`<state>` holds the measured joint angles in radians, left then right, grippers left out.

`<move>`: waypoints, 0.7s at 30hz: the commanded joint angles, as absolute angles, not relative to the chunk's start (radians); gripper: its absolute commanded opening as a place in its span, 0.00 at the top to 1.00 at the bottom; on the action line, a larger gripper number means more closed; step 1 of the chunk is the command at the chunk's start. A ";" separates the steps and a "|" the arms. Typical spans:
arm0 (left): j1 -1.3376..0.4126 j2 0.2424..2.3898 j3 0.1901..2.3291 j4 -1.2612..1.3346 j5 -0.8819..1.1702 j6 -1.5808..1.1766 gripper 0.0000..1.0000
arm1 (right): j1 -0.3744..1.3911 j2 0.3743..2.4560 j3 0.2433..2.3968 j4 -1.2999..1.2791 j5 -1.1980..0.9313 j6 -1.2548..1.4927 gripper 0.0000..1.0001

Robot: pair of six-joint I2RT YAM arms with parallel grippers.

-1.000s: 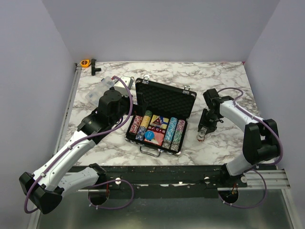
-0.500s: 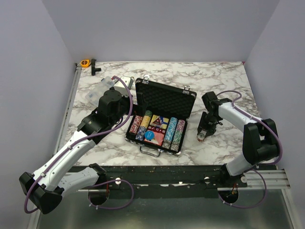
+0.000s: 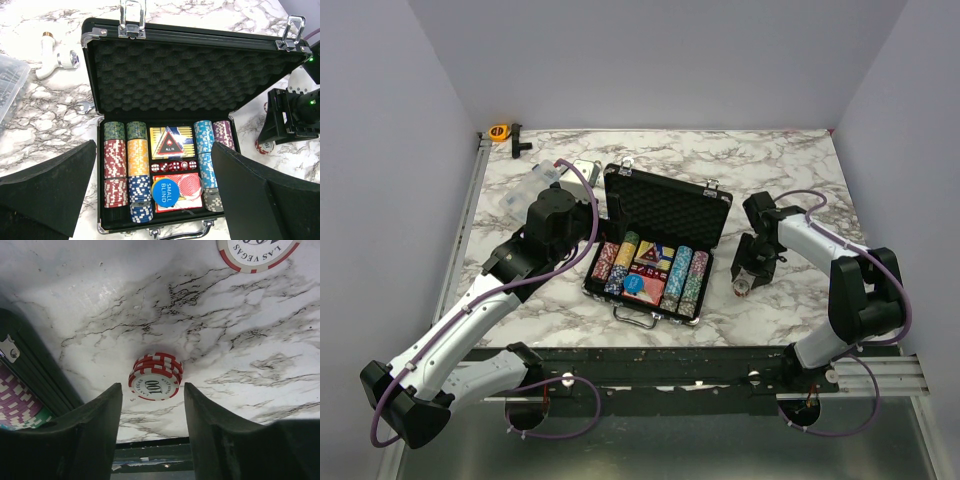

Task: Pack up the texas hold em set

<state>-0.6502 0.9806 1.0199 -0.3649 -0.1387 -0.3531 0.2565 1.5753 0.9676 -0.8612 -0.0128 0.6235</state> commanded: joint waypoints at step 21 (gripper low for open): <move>-0.655 0.962 1.043 -0.364 -0.124 -0.354 0.03 | -0.069 1.718 1.081 -0.793 0.026 0.564 0.32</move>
